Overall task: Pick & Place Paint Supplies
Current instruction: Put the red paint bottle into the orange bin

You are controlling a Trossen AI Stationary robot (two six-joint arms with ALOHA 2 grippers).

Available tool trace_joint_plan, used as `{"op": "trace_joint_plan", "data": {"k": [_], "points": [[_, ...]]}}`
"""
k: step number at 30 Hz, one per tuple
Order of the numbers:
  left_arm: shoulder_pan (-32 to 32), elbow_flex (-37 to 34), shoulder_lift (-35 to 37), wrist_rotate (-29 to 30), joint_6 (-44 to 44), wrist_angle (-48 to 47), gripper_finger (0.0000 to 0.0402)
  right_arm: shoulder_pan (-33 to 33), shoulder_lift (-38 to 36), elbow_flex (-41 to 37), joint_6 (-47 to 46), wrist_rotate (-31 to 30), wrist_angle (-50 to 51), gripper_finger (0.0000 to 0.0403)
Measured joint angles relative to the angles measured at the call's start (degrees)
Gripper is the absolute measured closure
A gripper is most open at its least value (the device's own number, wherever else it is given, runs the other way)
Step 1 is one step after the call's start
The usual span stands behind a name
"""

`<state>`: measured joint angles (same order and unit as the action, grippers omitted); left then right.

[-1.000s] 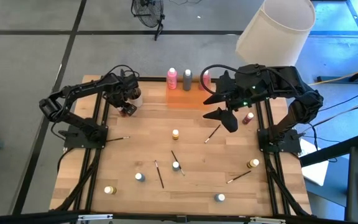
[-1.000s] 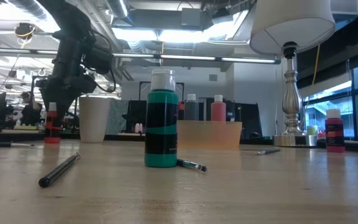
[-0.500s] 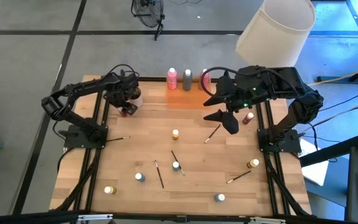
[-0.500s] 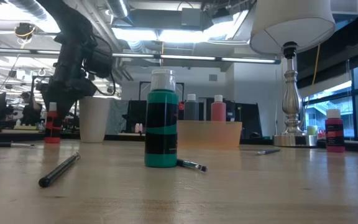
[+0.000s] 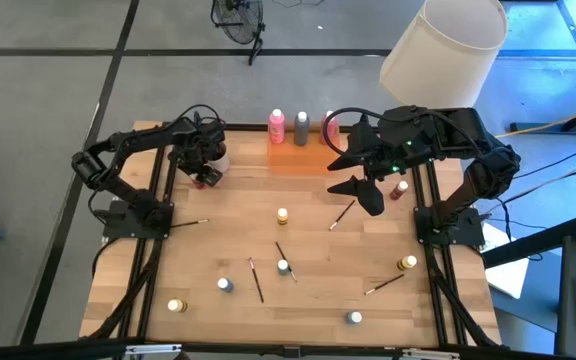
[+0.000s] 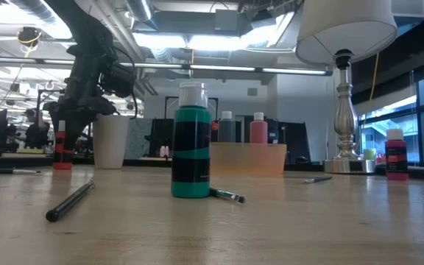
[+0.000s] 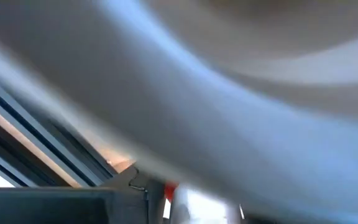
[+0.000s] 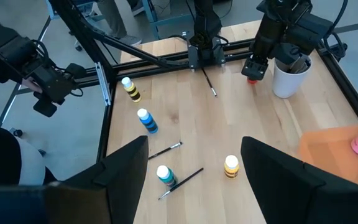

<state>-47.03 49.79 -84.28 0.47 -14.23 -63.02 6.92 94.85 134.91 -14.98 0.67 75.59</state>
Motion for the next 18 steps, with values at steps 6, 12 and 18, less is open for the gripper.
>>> {"op": "trace_joint_plan", "data": {"k": [6, 12, 18], "points": [[-0.02, -0.01, 2.39, 0.29, -0.01, 0.25, 0.0252, 0.00, 0.00, 0.00, -0.07, 0.00, -0.02, 0.0141], [-0.02, 0.60, 4.60, -2.25, -0.86, -1.99, 0.0252, -0.02, 0.00, 0.00, -0.22, -0.02, -0.07, 0.0141], [1.31, 6.19, 8.10, -1.88, -1.19, -13.72, 0.0252, -0.02, 0.00, 0.00, -0.20, -0.02, -0.04, 0.0141]]}}
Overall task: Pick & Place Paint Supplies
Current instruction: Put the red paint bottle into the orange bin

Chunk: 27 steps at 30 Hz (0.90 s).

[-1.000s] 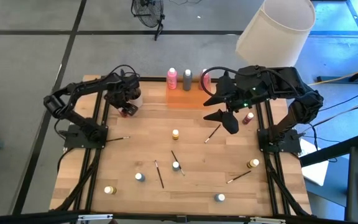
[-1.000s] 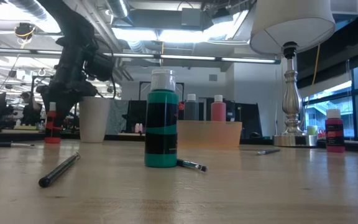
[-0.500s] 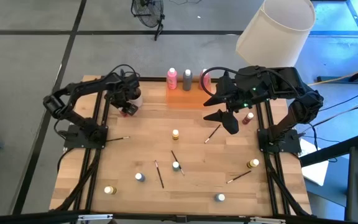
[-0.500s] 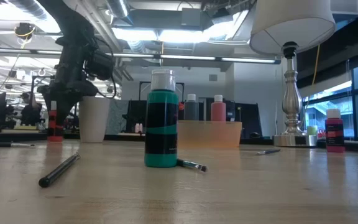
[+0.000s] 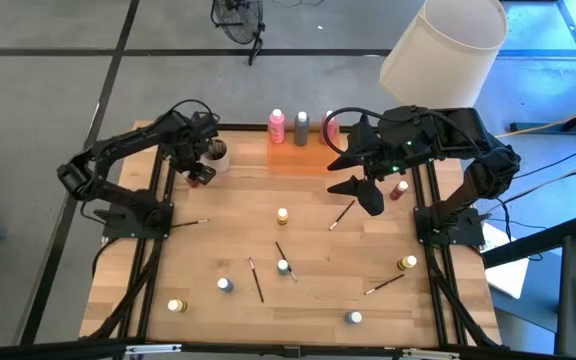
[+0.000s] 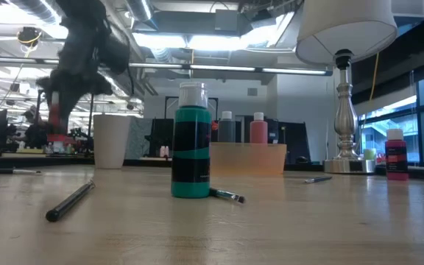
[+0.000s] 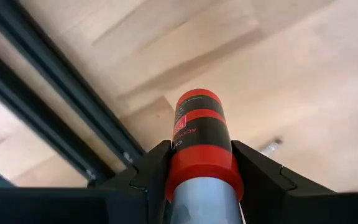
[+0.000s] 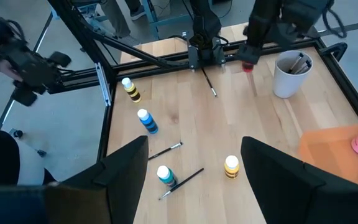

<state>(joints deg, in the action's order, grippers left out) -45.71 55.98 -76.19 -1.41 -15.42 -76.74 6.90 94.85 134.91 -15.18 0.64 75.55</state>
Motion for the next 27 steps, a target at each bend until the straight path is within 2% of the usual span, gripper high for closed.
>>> {"op": "trace_joint_plan", "data": {"k": [8, 12, 14, 17, 22, 27], "points": [[5.48, 10.38, 6.51, -3.86, -4.06, -9.84, 0.0252, 1.38, 0.00, 0.00, -0.52, 0.02, 0.66, 0.0141], [5.85, 18.30, 6.75, -3.72, -4.57, -13.87, 0.0253, 2.16, 0.00, 0.00, 0.48, 0.04, 0.28, 0.0141], [5.86, 23.01, 6.23, -3.96, -4.92, -13.04, 0.0253, 2.23, 0.00, 0.00, 0.61, 0.04, 0.18, 0.0141], [6.08, 30.76, 4.10, -4.82, -5.35, -13.58, 0.0253, 2.23, 0.00, 0.00, 0.61, 0.04, 0.07, 0.0141], [6.88, 43.25, -2.47, -2.50, -4.34, -13.26, 0.0254, 2.23, 0.00, 0.00, 0.59, 0.02, -0.02, 0.0141], [7.45, 55.15, -11.65, -2.24, -0.75, -13.07, 0.0254, 2.23, 0.00, 0.00, -0.44, 0.02, -0.42, 0.0141]]}}
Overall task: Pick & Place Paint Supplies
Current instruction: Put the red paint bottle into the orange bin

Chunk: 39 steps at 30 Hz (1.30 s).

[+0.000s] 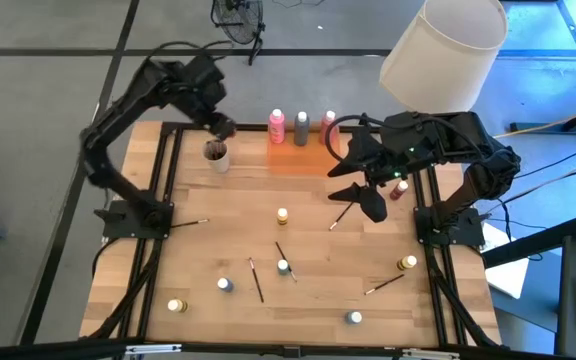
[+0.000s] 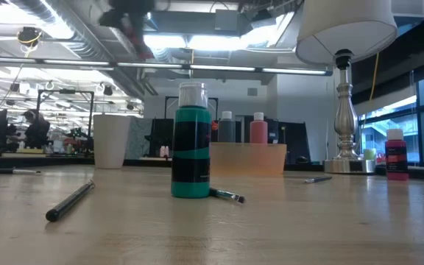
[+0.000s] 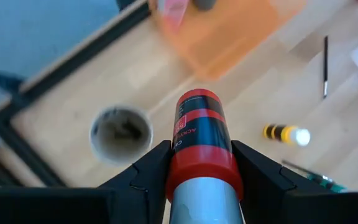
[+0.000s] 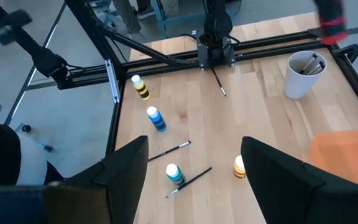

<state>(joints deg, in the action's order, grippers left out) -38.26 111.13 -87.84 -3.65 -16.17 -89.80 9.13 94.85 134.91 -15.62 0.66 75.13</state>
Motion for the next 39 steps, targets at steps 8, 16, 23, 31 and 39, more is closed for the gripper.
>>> {"op": "trace_joint_plan", "data": {"k": [8, 16, 23, 31, 39], "points": [[3.12, 11.94, -15.39, 0.03, 7.95, 2.82, 0.0254, 0.00, 0.00, 0.00, -0.02, -0.02, -2.56, 0.0141], [6.24, 12.96, -26.37, 1.26, 17.49, 4.85, 0.0253, 0.00, 0.00, 0.00, 1.12, -1.83, -3.42, 0.0141], [7.54, 12.96, -32.62, 3.12, 21.95, 7.19, 0.0253, 0.02, 0.00, 0.00, 1.08, -7.67, -3.40, 0.0141], [8.88, 12.96, -35.91, 9.34, 22.89, 7.44, 0.0254, 0.02, 0.00, 0.00, 1.03, -8.15, -3.40, 0.0141], [11.01, 12.96, -35.91, 8.96, 26.57, 10.32, 0.0254, 0.02, 0.00, 0.00, 0.90, -8.15, -3.40, 0.0141]]}}
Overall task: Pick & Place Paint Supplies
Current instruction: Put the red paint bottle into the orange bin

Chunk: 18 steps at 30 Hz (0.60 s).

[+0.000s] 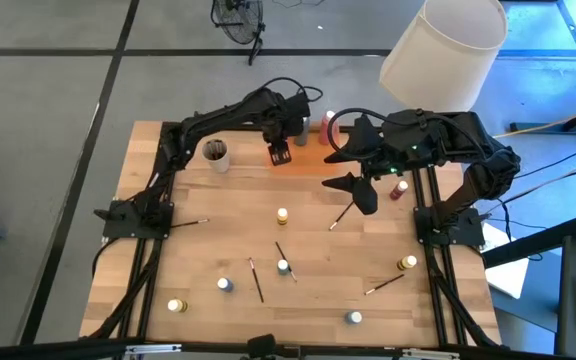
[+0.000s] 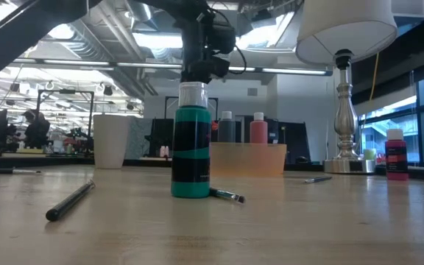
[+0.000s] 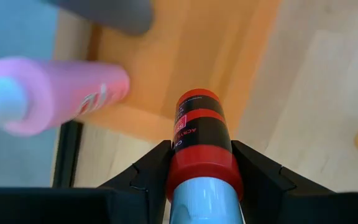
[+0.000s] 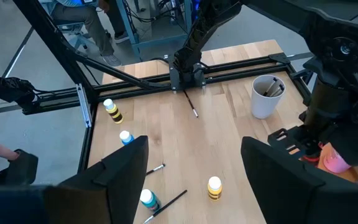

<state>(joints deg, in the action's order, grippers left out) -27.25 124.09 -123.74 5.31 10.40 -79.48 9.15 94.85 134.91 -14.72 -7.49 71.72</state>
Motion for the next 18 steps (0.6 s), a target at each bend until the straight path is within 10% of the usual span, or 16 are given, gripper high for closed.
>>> {"op": "trace_joint_plan", "data": {"k": [18], "points": [[-0.34, -0.17, -1.63, -1.66, 9.27, 1.36, 0.0254, 0.00, 0.00, 0.00, -0.02, 0.08, 0.01, 0.0141]]}}
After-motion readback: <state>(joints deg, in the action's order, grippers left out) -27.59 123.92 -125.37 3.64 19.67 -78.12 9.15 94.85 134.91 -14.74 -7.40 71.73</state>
